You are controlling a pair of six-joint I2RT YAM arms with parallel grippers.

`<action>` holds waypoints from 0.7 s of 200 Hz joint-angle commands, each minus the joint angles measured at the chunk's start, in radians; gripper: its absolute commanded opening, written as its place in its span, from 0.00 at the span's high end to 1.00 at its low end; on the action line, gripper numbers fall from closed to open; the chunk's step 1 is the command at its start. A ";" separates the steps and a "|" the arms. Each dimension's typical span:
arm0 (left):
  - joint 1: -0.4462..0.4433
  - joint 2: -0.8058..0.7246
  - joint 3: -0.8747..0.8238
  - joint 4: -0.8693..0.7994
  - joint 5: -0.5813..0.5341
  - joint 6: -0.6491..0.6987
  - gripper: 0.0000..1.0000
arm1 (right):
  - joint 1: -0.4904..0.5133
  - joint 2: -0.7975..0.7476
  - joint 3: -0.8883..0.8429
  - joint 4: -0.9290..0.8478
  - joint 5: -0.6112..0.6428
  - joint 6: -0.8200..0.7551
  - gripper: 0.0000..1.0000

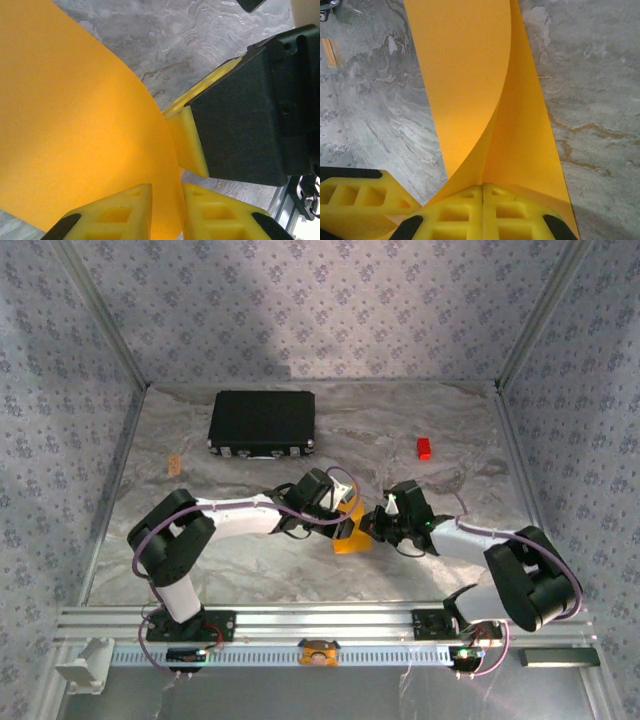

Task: Fold a paper plane with a square sheet of paper (pick it up from the middle)
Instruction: Fold the triangle a second time at the center of the table.

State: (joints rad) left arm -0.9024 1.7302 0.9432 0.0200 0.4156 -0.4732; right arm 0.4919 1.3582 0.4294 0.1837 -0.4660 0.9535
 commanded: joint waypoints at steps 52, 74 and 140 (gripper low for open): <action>0.020 -0.001 -0.023 0.050 0.006 -0.013 0.85 | 0.014 0.029 0.031 0.009 0.010 0.013 0.95; 0.027 0.000 -0.026 0.055 0.022 -0.013 0.92 | 0.013 0.028 0.030 0.001 0.015 0.012 0.95; 0.040 0.005 -0.026 0.050 0.031 -0.013 1.00 | 0.017 0.037 0.051 -0.139 0.088 -0.032 0.95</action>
State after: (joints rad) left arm -0.8703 1.7302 0.9264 0.0574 0.4236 -0.4911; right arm 0.5003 1.3785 0.4431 0.1436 -0.4324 0.9497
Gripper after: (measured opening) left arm 0.045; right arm 0.062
